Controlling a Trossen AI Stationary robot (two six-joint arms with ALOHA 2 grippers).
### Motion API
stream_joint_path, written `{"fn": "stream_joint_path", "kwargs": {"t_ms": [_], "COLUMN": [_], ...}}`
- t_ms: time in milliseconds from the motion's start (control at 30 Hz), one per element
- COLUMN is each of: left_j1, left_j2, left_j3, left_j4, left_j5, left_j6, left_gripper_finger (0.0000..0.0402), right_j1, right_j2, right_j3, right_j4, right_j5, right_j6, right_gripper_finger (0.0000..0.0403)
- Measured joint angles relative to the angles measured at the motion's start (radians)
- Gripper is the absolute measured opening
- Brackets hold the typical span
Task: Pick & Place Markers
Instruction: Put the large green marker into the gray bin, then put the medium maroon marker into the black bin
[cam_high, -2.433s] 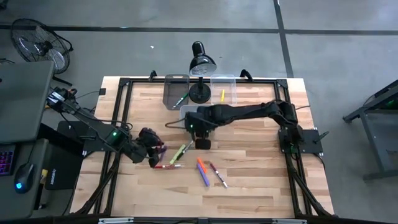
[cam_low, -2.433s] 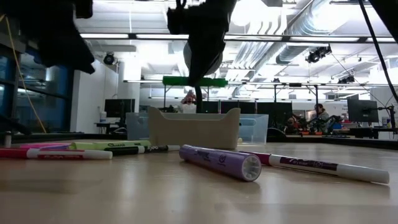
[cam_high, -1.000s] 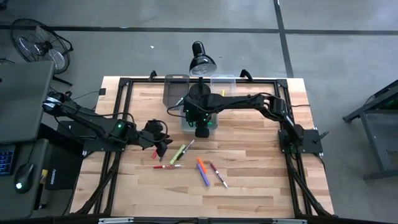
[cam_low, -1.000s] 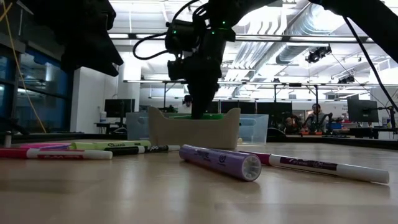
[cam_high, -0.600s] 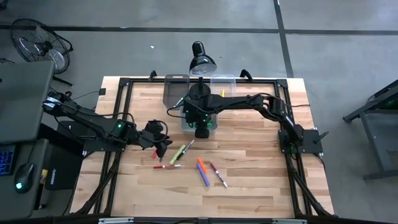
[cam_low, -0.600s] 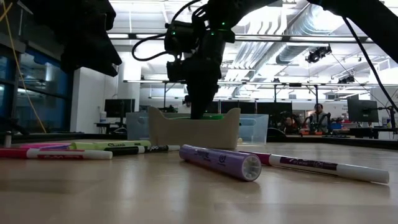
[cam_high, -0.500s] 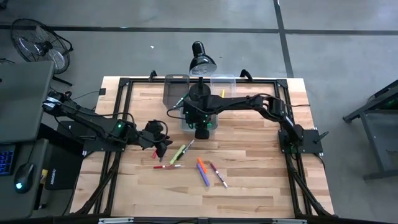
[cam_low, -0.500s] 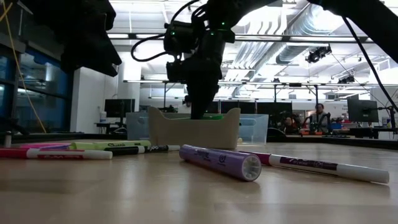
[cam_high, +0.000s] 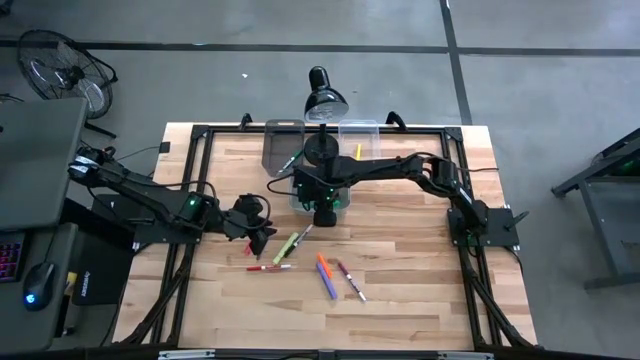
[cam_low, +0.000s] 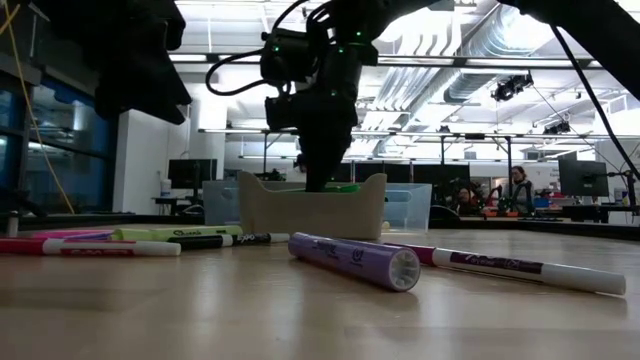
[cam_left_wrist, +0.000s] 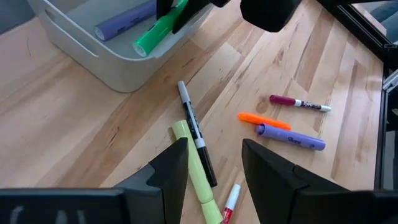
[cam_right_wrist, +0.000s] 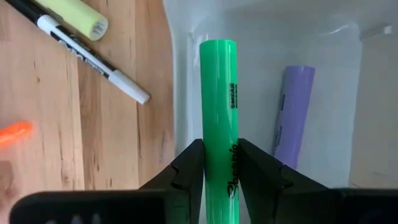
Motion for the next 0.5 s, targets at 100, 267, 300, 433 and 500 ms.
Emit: {"fn": "stream_joint_path", "kwargs": {"t_ms": [100, 267, 300, 433, 500], "left_j1": [0.000, 0.000, 0.000, 0.000, 0.000], "left_j2": [0.000, 0.000, 0.000, 0.000, 0.000], "left_j3": [0.000, 0.000, 0.000, 0.000, 0.000], "left_j4": [0.000, 0.000, 0.000, 0.000, 0.000], "left_j5": [0.013, 0.024, 0.024, 0.024, 0.024], "left_j6": [0.000, 0.000, 0.000, 0.000, 0.000], "left_gripper_finger": [0.0149, 0.0149, 0.0149, 0.0149, 0.0149], "right_j1": [0.000, 0.000, 0.000, 0.001, 0.001], "right_j2": [0.000, 0.000, 0.000, 0.000, 0.000], "right_j3": [0.000, 0.000, 0.000, 0.000, 0.000], "right_j4": [-0.010, -0.015, -0.015, -0.016, -0.017], "right_j5": [-0.004, -0.012, -0.018, -0.021, -0.011], "right_j6": [0.018, 0.019, 0.019, 0.019, 0.019], "right_gripper_finger": [0.0083, 0.0093, 0.0100, 0.0135, 0.0153]}}
